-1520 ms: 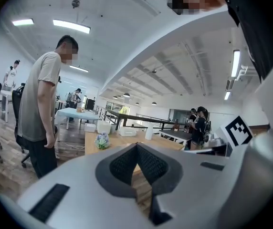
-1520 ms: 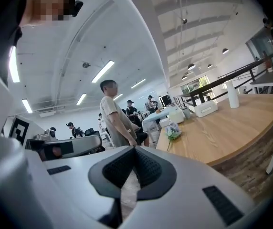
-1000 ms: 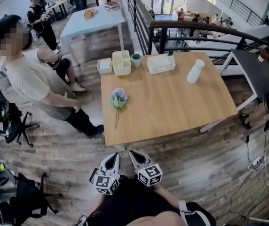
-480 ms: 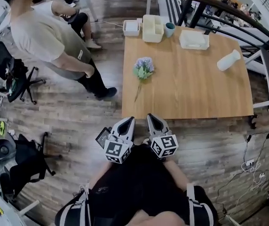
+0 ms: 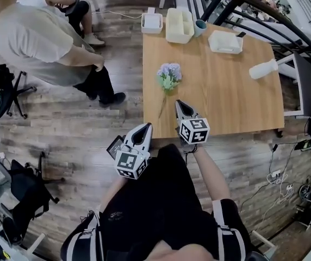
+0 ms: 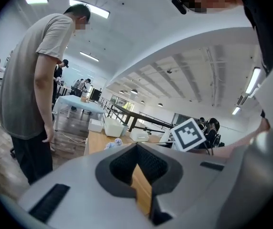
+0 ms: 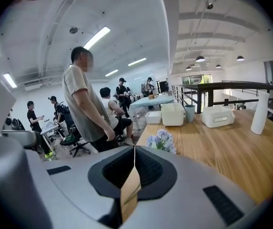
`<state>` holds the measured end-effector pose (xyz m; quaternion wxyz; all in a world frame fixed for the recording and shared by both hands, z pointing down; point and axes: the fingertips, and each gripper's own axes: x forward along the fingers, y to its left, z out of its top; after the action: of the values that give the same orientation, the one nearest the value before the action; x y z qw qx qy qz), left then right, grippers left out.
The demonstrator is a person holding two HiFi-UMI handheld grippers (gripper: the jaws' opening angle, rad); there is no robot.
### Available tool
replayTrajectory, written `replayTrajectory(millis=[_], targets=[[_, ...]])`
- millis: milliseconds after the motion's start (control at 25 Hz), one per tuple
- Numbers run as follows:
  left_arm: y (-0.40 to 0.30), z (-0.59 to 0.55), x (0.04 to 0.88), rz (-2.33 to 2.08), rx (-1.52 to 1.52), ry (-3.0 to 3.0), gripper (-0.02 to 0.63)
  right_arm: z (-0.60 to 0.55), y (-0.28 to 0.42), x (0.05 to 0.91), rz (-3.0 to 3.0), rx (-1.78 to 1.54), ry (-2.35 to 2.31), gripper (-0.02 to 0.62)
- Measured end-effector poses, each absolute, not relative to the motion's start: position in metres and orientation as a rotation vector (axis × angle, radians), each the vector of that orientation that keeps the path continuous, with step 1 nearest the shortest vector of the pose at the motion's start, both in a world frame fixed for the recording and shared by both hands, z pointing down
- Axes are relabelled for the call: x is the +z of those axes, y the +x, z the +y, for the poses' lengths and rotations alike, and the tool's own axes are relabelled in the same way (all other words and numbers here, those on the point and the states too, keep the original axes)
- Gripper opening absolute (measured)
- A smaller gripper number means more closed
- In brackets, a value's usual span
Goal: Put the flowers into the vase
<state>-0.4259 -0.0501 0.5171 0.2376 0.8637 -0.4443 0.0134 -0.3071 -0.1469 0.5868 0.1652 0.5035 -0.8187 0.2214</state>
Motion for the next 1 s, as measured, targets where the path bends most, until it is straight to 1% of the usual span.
replayTrajectory(millis=[120,200,240,280,320,440,640,800,1000], targets=[[-0.434,-0.059,0.524,-1.217,0.03,2.338,0.026,-0.187,-0.312,0.616,-2.235,0.659,1.373,0.018],[-0.441,-0.066,0.527,-1.231,0.026,2.316,0.026,-0.208,-0.312,0.637,-2.17,0.743,1.358,0.02],[-0.443,-0.071,0.528,-1.241,0.022,2.305,0.026,-0.217,-0.311,0.648,-2.136,0.804,1.351,0.057],[-0.446,-0.075,0.529,-1.252,0.016,2.295,0.026,-0.225,-0.309,0.659,-2.1,0.87,1.345,0.122],[-0.448,-0.079,0.529,-1.263,0.009,2.286,0.026,-0.231,-0.306,0.669,-2.06,0.929,1.348,0.143],[-0.458,-0.089,0.532,-1.3,-0.008,2.256,0.026,-0.251,-0.297,0.691,-1.964,1.047,1.382,0.243],[-0.465,-0.103,0.537,-1.336,-0.029,2.204,0.026,-0.273,-0.308,0.72,-1.88,1.35,1.286,0.33],[-0.469,-0.106,0.54,-1.351,-0.021,2.184,0.026,-0.285,-0.311,0.74,-1.786,1.365,1.22,0.348],[-0.478,-0.11,0.548,-1.386,0.013,2.159,0.026,-0.294,-0.309,0.767,-1.684,1.314,1.213,0.348]])
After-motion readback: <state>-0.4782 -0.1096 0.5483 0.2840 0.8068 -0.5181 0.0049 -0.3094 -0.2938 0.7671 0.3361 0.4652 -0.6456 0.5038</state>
